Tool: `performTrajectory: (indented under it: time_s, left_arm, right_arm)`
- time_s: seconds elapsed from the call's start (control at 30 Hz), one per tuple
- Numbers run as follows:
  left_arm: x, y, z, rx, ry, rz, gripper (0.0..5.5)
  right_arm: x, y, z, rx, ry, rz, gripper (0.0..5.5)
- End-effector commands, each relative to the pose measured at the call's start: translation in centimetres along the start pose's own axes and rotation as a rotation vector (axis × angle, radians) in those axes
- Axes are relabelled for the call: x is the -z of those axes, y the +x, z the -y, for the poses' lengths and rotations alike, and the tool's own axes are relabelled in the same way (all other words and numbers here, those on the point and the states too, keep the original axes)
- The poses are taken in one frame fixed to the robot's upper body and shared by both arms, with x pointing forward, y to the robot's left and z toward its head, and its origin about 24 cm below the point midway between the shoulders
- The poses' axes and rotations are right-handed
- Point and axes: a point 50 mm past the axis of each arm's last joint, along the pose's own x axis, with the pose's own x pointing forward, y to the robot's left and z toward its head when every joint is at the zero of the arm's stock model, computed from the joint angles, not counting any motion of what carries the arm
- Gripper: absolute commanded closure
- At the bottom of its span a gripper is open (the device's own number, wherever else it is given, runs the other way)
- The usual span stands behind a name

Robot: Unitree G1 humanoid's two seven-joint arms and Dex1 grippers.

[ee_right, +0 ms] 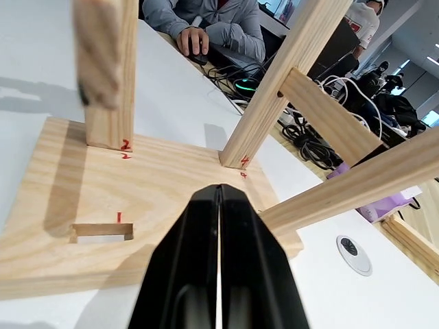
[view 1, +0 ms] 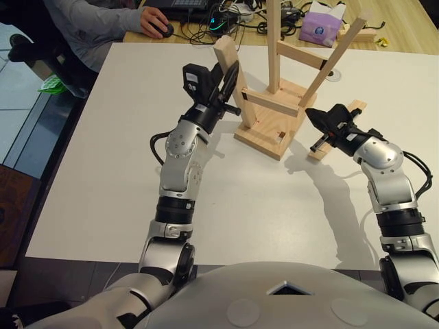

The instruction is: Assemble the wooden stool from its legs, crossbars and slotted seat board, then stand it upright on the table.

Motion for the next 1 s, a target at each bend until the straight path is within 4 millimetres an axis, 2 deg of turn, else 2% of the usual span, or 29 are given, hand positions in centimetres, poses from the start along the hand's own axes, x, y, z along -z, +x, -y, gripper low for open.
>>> performTrajectory:
  time_s: [0.03,0.1,0.27,0.4,0.6,0.67,0.73,0.8,0.87,0.9,0.93,1.0]
  left_arm:
    - [5.1,-2.7,0.6,0.005,0.04,-0.304,4.48]
    - [3.9,-2.2,0.8,0.002,0.027,-0.251,4.48]
    - [-0.2,-1.0,0.6,-0.067,-0.021,-0.04,3.68]
    - [-3.9,-0.2,1.6,-0.054,-0.043,0.129,3.09]
    - [-6.7,-0.6,3.4,0.036,-0.038,0.229,2.27]
    - [-8.1,-0.9,4.0,0.078,-0.041,0.279,2.22]
    - [-9.3,-1.2,3.8,0.071,-0.051,0.327,2.22]
    - [-11.5,-1.6,3.0,0.044,-0.053,0.418,2.22]
    - [-14.5,-2.4,1.1,-0.032,-0.041,0.552,2.22]
    - [-15.8,-2.9,-0.5,-0.104,-0.025,0.609,2.22]
    - [-16.4,-3.5,-3.0,-0.221,-0.011,0.642,2.22]
    - [-16.1,-4.7,-7.5,-0.438,-0.014,0.642,2.22]
  right_arm:
    - [-0.2,0.1,0.5,0.021,0.005,0.018,5.5]
    - [-0.2,0.1,0.5,0.024,0.005,0.017,5.5]
    - [0.0,0.1,0.5,0.027,0.006,0.015,5.5]
    - [0.1,0.0,0.4,0.023,0.007,0.011,5.5]
    - [1.2,-0.5,-0.3,-0.035,-0.004,-0.048,5.5]
    - [1.9,-1.0,-0.7,-0.078,-0.034,-0.104,5.5]
    - [2.6,-1.3,-0.7,-0.101,-0.062,-0.156,5.5]
    - [3.3,-1.5,-0.8,-0.133,-0.1,-0.215,5.5]
    - [4.0,-1.5,-1.2,-0.188,-0.149,-0.285,5.5]
    - [4.3,-1.5,-1.3,-0.211,-0.169,-0.312,5.5]
    - [4.4,-1.5,-1.4,-0.229,-0.186,-0.333,5.5]
    - [4.4,-1.3,-1.3,-0.241,-0.21,-0.358,5.5]
